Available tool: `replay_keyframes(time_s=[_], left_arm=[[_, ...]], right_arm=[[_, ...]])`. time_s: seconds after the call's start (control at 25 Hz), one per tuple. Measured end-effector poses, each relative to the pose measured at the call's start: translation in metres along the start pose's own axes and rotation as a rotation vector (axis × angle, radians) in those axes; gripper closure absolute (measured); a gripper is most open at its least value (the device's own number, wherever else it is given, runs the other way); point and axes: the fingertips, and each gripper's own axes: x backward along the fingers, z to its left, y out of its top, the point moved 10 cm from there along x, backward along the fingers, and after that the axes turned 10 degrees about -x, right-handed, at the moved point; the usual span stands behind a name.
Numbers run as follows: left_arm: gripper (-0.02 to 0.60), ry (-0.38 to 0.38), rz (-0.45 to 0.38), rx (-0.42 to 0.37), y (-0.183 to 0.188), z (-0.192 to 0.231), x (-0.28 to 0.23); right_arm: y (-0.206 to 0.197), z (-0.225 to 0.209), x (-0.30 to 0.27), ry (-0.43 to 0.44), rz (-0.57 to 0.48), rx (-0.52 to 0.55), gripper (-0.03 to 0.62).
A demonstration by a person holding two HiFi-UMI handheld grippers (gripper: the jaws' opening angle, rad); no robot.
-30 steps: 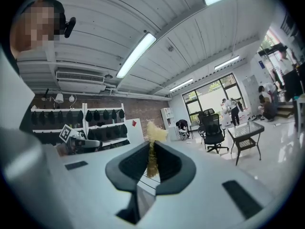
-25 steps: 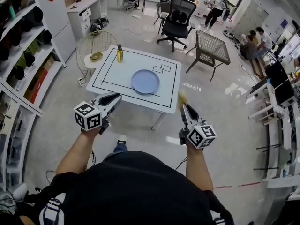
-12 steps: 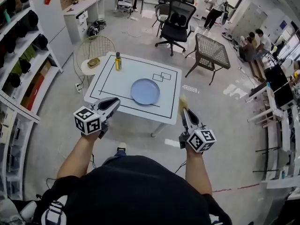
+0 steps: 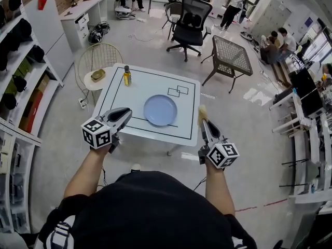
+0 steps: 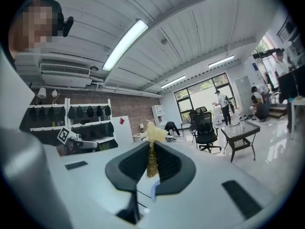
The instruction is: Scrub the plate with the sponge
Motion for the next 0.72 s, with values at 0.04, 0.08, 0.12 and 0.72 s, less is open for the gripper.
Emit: replay_keyframes(time_s=[0.04,0.08,0.12,0.72], left_arm=[[0.534,-0.004,0.002,0.001,0.001,0.008,-0.001],[0.535,-0.009,0.004,0.001,0.002,0.016,-0.003],[0.535,-0.013,0.006,0.001,0.003,0.024,-0.004],[0.534,-0.071,0.02,-0.004,0.014,0.117,-0.019]], right_arm=[[0.0,0.0,-0.006,-0.011,-0.002,0.0,0.568],[0.0,0.001,-0.013,-0.017,-0.002,-0.001,0.566],[-0.001,0.002,-0.02,-0.019,-0.001,-0.002,0.568],[0.0,0.017,-0.099,-0.065,-0.017,-0.006,0.568]])
